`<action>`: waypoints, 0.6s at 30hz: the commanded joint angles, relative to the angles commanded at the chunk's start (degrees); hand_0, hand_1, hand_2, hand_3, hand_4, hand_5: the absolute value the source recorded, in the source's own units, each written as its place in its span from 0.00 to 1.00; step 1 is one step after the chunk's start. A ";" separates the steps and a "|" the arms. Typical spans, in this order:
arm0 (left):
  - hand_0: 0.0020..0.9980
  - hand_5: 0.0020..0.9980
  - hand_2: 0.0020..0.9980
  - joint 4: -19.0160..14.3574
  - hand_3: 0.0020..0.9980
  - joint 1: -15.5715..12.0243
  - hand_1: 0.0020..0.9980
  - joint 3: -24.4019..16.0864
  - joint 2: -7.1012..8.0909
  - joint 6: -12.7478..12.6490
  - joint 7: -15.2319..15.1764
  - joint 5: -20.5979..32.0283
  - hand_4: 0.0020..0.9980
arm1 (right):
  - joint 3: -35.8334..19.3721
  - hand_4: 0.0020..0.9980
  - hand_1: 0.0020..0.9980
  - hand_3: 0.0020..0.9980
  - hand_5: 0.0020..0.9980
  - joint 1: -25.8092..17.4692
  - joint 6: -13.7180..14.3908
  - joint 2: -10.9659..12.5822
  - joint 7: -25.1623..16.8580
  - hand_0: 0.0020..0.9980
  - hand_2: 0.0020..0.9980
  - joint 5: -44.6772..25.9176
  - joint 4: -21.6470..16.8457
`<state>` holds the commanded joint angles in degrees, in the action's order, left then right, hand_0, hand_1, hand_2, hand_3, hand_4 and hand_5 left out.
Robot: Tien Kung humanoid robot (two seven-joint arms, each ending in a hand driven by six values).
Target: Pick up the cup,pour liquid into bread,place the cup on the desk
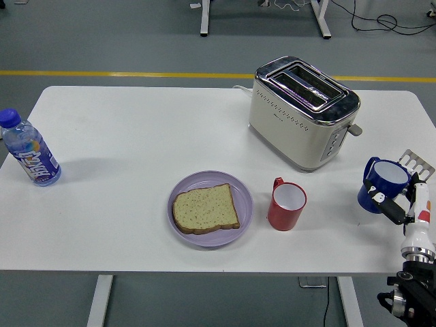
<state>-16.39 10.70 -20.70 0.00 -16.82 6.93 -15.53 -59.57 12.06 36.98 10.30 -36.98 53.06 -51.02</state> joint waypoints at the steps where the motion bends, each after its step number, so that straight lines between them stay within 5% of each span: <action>1: 0.68 1.00 0.70 0.00 0.54 0.00 0.68 0.00 0.00 0.00 -0.01 0.03 0.25 | 0.15 0.67 0.27 0.45 0.09 0.21 0.00 -0.10 0.00 0.30 0.43 -0.06 0.34; 18: 0.68 1.00 0.70 0.01 0.54 0.04 0.68 -0.06 0.00 -0.04 0.06 0.16 0.25 | 3.89 0.68 0.27 0.45 0.10 1.41 0.00 -0.81 0.00 0.30 0.43 -1.18 4.13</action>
<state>-16.38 10.73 -20.76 0.00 -16.86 6.99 -15.37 -55.67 13.48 36.98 9.49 -36.98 51.89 -46.89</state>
